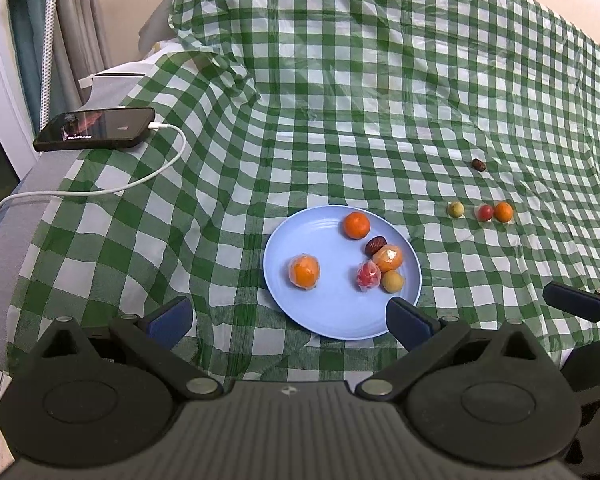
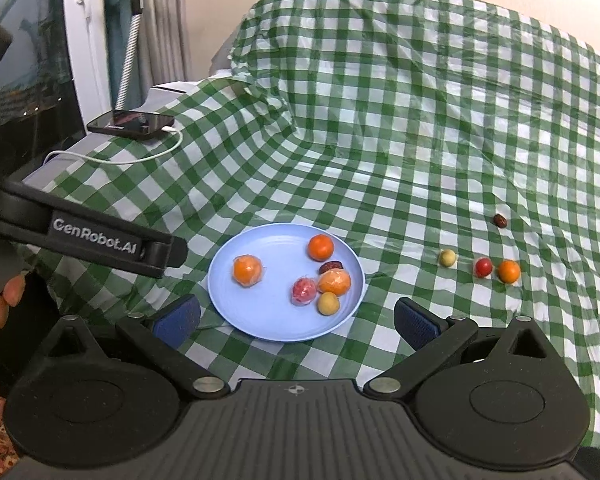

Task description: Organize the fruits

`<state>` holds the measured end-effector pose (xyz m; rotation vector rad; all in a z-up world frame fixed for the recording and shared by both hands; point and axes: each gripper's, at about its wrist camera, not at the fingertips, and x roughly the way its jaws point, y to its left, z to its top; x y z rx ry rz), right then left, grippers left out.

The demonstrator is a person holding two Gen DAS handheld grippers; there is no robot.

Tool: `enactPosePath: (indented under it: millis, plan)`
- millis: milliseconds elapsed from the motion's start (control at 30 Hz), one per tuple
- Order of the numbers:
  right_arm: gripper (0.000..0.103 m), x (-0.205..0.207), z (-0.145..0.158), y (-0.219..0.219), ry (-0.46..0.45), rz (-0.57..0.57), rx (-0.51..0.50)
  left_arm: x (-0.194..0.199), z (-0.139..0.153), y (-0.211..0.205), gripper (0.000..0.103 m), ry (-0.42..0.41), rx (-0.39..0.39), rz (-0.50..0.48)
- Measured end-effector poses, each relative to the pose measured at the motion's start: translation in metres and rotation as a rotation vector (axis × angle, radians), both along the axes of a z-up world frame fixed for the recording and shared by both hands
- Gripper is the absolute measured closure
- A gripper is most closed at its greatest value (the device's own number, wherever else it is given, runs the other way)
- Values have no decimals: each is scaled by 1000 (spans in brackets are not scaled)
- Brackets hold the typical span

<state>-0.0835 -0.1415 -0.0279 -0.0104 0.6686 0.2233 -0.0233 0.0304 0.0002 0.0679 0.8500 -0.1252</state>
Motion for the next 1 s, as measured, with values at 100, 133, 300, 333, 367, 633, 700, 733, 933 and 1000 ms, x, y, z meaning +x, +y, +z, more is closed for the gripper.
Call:
enactPosePath:
  millis: [100,133,300,333,367,633,700,733,933,1000]
  plan:
    - [1,3,-3,-6,4,-27,12,3,-1,-3,0,6,10,-6]
    - [1,4,-4,-8,5,-37,18,5,-2,-4,0,10,14,-7]
    - [1,10,-12,-23,17,-91,42,17,-3,-12,0,31,22,-14]
    - [1,12,-14,-26,19,-102,47,19,-3,-15,0,33,23,-16]
    - [1,13,-16,-30,21,-112,51,22,-3,-18,0,35,25,-19]
    - [1,34,-35,-73,17,-234,38,62,-7,-57,0,62,32,-78]
    - [1,43,-42,-89,14,-274,26,75,-11,-72,0,71,42,-107]
    - [1,48,-45,-97,11,-292,21,83,-13,-81,0,74,46,-123]
    - [3,90,-68,-152,-26,-402,-45,133,-36,-147,0,92,83,-236]
    - [13,106,-77,-169,-39,-413,-78,150,-47,-171,0,92,91,-286]
